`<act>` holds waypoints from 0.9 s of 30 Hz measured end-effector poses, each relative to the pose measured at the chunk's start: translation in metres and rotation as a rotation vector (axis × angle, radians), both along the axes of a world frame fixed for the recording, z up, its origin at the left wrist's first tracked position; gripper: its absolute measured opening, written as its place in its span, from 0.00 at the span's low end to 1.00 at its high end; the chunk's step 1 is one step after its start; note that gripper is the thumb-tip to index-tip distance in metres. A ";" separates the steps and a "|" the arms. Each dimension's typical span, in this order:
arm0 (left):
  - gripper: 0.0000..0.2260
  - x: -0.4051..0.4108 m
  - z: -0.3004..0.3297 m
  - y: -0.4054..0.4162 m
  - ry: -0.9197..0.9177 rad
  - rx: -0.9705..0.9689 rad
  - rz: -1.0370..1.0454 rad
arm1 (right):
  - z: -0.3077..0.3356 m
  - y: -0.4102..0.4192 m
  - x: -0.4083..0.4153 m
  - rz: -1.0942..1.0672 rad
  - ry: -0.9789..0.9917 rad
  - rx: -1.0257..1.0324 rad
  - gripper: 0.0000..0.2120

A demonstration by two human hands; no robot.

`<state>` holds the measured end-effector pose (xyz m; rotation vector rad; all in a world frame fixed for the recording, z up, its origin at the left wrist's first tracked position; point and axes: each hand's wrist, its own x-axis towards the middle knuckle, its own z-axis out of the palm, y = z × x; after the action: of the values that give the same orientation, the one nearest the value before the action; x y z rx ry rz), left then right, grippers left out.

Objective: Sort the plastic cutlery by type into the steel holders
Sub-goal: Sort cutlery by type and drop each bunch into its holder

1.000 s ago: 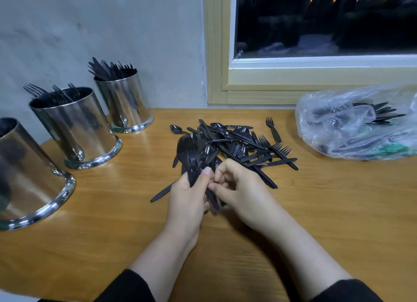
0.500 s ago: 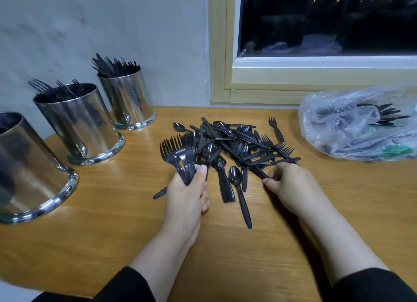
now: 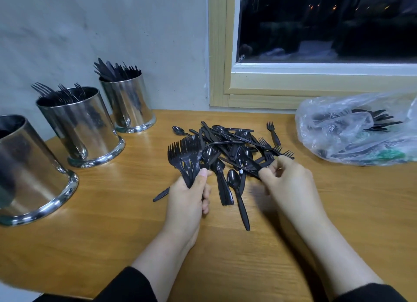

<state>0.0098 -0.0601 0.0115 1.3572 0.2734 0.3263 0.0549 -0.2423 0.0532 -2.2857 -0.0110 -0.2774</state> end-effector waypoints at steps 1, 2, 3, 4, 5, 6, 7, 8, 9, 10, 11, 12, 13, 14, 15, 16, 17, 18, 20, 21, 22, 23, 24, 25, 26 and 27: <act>0.10 0.000 -0.001 0.000 -0.002 -0.020 -0.002 | 0.001 0.004 -0.004 0.010 -0.023 0.028 0.09; 0.11 0.001 -0.001 0.001 -0.003 -0.038 -0.002 | 0.000 0.008 -0.009 0.026 -0.044 0.048 0.09; 0.12 0.001 0.000 0.000 -0.003 -0.049 -0.002 | -0.001 0.013 -0.014 0.055 -0.068 0.056 0.10; 0.13 0.002 0.000 -0.001 -0.006 -0.060 -0.003 | -0.003 0.019 -0.020 0.100 -0.095 0.051 0.10; 0.14 0.002 0.001 -0.002 -0.010 -0.077 -0.005 | -0.005 0.025 -0.026 0.159 -0.121 0.035 0.10; 0.15 0.002 0.002 -0.002 -0.013 -0.097 -0.008 | -0.008 0.031 -0.031 0.227 -0.144 0.009 0.10; 0.16 0.002 0.002 -0.003 -0.014 -0.116 -0.014 | -0.012 0.037 -0.035 0.293 -0.161 -0.028 0.08; 0.17 0.002 0.003 -0.004 -0.015 -0.126 -0.017 | -0.015 0.042 -0.039 0.350 -0.175 -0.063 0.07; 0.16 0.003 0.003 -0.004 -0.018 -0.129 -0.020 | -0.018 0.047 -0.041 0.396 -0.176 -0.087 0.07; 0.15 0.003 0.003 -0.003 -0.021 -0.127 -0.016 | -0.020 0.050 -0.042 0.434 -0.175 -0.096 0.07; 0.13 0.004 0.002 -0.003 -0.019 -0.118 -0.006 | -0.021 0.053 -0.043 0.465 -0.177 -0.105 0.07; 0.11 0.006 0.001 -0.002 -0.010 -0.110 0.010 | -0.021 0.054 -0.043 0.489 -0.183 -0.118 0.08; 0.11 0.007 -0.001 -0.001 0.003 -0.111 0.030 | -0.020 0.054 -0.042 0.501 -0.192 -0.135 0.10; 0.11 0.009 -0.002 -0.001 0.009 -0.125 0.038 | -0.017 0.052 -0.039 0.495 -0.197 -0.147 0.12; 0.11 0.010 -0.003 -0.001 0.005 -0.149 0.032 | -0.014 0.046 -0.034 0.462 -0.193 -0.147 0.14; 0.12 0.011 -0.004 0.000 0.000 -0.163 0.013 | -0.010 0.038 -0.026 0.407 -0.167 -0.142 0.14; 0.13 0.011 -0.004 0.000 -0.005 -0.159 -0.014 | -0.006 0.028 -0.015 0.344 -0.129 -0.141 0.13; 0.14 0.011 -0.003 0.000 -0.007 -0.138 -0.044 | -0.003 0.015 -0.003 0.290 -0.102 -0.148 0.11; 0.14 0.011 -0.001 0.001 -0.024 -0.097 -0.108 | -0.005 -0.008 0.023 0.196 -0.101 -0.182 0.07; 0.13 0.012 -0.001 0.000 -0.034 -0.082 -0.130 | -0.008 -0.017 0.036 0.158 -0.103 -0.212 0.09; 0.12 0.013 -0.001 0.000 -0.043 -0.070 -0.143 | -0.014 -0.023 0.047 0.135 -0.091 -0.258 0.12; 0.10 0.015 -0.001 -0.001 -0.049 -0.061 -0.150 | -0.020 -0.026 0.055 0.125 -0.066 -0.317 0.16; 0.09 0.016 -0.001 -0.001 -0.053 -0.056 -0.156 | -0.026 -0.027 0.062 0.122 -0.029 -0.381 0.19; 0.08 0.017 -0.001 -0.001 -0.057 -0.054 -0.161 | -0.030 -0.024 0.066 0.118 0.014 -0.445 0.21; 0.08 0.018 -0.002 -0.001 -0.058 -0.051 -0.163 | -0.034 -0.022 0.069 0.114 0.058 -0.499 0.22; 0.07 0.018 -0.002 -0.001 -0.057 -0.047 -0.162 | -0.037 -0.020 0.072 0.113 0.094 -0.543 0.23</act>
<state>0.0276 -0.0614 0.0094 1.3122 0.1225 0.2215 0.1267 -0.2620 0.0157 -2.8222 -0.1872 -0.1132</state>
